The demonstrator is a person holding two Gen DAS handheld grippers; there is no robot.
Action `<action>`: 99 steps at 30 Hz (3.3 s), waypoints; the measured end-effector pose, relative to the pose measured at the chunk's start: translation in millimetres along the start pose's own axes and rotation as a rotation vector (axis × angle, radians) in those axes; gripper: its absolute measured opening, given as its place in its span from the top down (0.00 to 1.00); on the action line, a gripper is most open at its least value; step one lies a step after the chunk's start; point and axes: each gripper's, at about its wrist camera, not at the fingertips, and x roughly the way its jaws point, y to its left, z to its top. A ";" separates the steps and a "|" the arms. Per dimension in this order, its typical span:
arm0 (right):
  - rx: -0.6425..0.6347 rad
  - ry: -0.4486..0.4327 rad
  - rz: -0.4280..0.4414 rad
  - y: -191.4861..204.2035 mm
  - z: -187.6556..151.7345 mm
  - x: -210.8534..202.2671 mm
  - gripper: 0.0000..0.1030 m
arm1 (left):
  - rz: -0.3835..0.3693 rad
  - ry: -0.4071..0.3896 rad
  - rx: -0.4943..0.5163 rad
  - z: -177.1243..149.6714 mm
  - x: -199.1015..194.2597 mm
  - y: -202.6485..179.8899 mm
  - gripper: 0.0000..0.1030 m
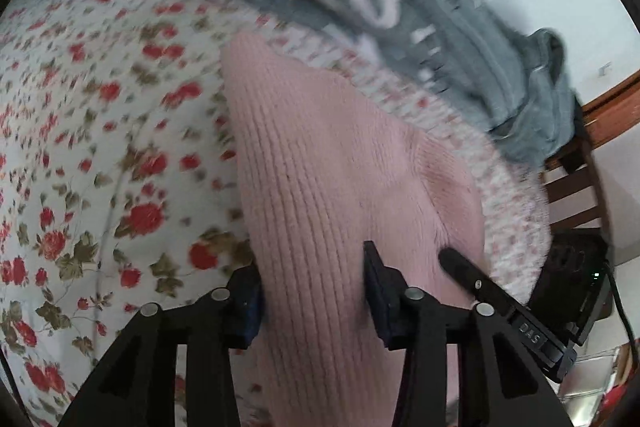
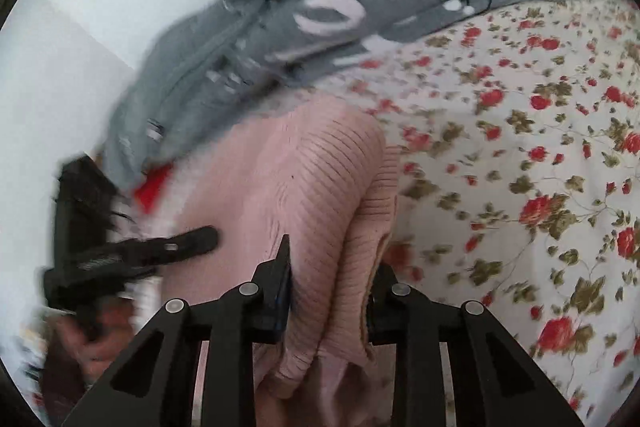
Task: Fold small clothes
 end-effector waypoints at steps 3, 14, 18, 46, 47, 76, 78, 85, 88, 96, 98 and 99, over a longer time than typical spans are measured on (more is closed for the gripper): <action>-0.029 0.000 -0.046 -7.0 -2.9 5.1 0.57 | -0.006 -0.019 0.019 -3.7 9.7 5.9 0.40; -0.256 -0.232 -0.141 50.7 -25.2 -73.7 0.54 | 0.074 -0.139 0.068 -27.6 -43.3 8.7 0.35; -0.357 -0.221 -0.270 64.8 -40.2 -39.4 0.82 | 0.103 -0.237 0.119 -50.2 -67.5 -3.0 0.35; -0.359 -0.236 -0.367 27.6 -92.4 -29.5 0.87 | 0.078 -0.318 0.160 -122.8 -61.8 -6.3 0.35; -0.363 -0.229 -0.360 28.7 -90.4 -31.4 0.84 | 0.073 -0.314 0.154 -120.8 -63.7 -5.3 0.35; -0.358 -0.079 -0.289 8.9 26.0 53.4 0.76 | 0.379 -0.280 0.277 20.0 37.2 -45.3 0.57; -0.367 -0.093 -0.300 8.4 23.2 55.5 0.76 | 0.400 -0.285 0.295 18.7 39.8 -47.6 0.57; -0.338 -0.106 -0.270 2.8 24.4 53.3 0.72 | 0.372 -0.315 0.265 17.7 36.5 -41.1 0.55; -0.344 -0.112 -0.276 4.2 23.1 52.8 0.67 | 0.364 -0.316 0.259 18.0 36.4 -39.3 0.54; -0.336 -0.131 -0.313 4.3 21.6 50.7 0.59 | 0.403 -0.329 0.282 14.7 38.4 -42.7 0.54; -0.352 -0.141 -0.331 8.0 19.8 51.2 0.59 | 0.409 -0.330 0.286 14.3 38.5 -43.2 0.54; -0.357 -0.144 -0.338 9.1 19.3 51.2 0.59 | 0.411 -0.330 0.287 14.3 38.6 -43.5 0.54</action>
